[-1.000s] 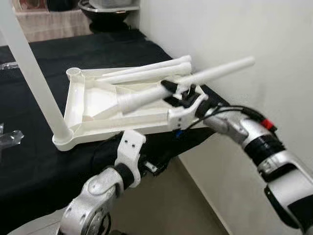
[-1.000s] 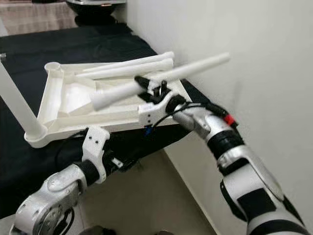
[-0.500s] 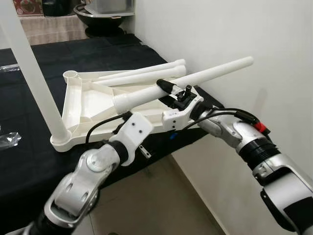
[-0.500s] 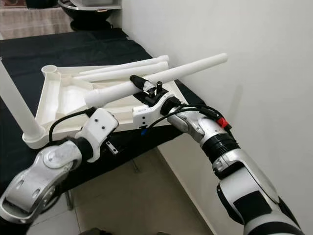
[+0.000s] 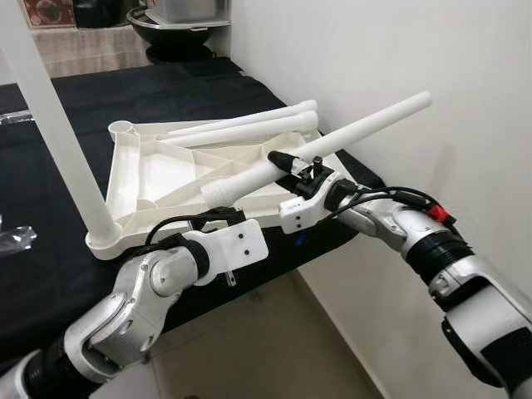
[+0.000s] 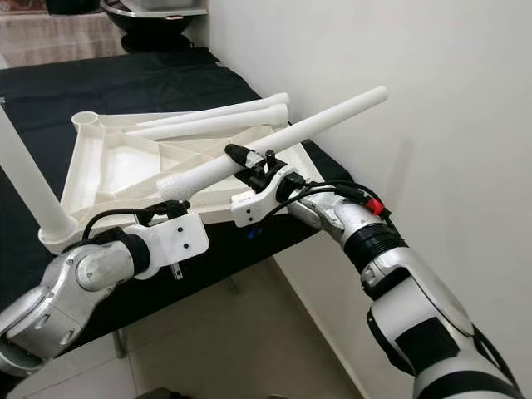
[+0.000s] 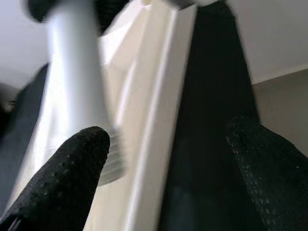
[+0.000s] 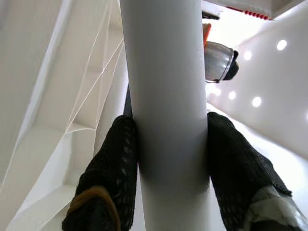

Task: Building children table

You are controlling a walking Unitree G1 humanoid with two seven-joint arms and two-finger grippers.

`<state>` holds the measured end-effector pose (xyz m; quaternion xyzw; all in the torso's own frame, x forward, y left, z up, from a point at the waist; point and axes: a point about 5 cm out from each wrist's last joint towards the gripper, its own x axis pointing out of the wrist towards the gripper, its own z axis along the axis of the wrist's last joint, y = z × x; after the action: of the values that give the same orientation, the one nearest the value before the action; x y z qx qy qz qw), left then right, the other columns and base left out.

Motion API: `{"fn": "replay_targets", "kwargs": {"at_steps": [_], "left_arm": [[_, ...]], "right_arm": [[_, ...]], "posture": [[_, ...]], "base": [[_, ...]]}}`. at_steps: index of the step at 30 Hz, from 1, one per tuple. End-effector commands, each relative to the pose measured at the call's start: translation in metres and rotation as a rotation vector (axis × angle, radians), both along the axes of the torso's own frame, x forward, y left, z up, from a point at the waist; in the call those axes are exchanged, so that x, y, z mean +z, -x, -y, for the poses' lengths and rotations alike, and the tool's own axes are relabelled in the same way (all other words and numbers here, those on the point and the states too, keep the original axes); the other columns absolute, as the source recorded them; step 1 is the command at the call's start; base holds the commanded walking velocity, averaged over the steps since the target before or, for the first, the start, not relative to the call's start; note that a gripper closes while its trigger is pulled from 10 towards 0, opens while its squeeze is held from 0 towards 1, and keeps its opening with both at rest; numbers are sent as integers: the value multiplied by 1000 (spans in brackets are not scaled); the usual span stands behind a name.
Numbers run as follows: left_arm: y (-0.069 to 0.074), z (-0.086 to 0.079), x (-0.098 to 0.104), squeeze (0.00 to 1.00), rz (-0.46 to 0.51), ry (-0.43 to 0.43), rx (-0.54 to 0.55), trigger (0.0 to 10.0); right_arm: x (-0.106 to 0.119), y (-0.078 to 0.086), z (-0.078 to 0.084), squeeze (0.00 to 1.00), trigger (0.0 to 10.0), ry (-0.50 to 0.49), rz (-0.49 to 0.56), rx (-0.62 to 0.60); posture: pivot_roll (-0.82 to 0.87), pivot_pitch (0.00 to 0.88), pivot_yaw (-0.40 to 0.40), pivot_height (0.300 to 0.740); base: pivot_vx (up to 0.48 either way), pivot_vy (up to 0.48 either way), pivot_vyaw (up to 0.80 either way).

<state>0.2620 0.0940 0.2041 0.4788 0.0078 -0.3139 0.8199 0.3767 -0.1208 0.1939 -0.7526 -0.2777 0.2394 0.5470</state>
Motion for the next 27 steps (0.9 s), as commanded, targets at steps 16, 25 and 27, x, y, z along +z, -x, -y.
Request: {"fn": "replay_targets", "kwargs": {"at_steps": [16, 25, 27], "left_arm": [[-18, -37, 17, 0, -29, 13, 170, 10000], [-17, -35, 15, 0, -42, 14, 165, 10000], [-16, -30, 14, 0, -71, 43, 148, 10000]], "right_arm": [[17, 7, 20, 0, 0, -54, 280, 134], [14, 15, 17, 0, 0, -64, 352, 234], [12, 19, 10, 0, 0, -71, 368, 276]], "posture": [[-3, 25, -63, 740], [-3, 23, -56, 740], [-3, 22, -57, 740]], "base": [[0, 0, 0], [0, 0, 0], [0, 0, 0]]}}
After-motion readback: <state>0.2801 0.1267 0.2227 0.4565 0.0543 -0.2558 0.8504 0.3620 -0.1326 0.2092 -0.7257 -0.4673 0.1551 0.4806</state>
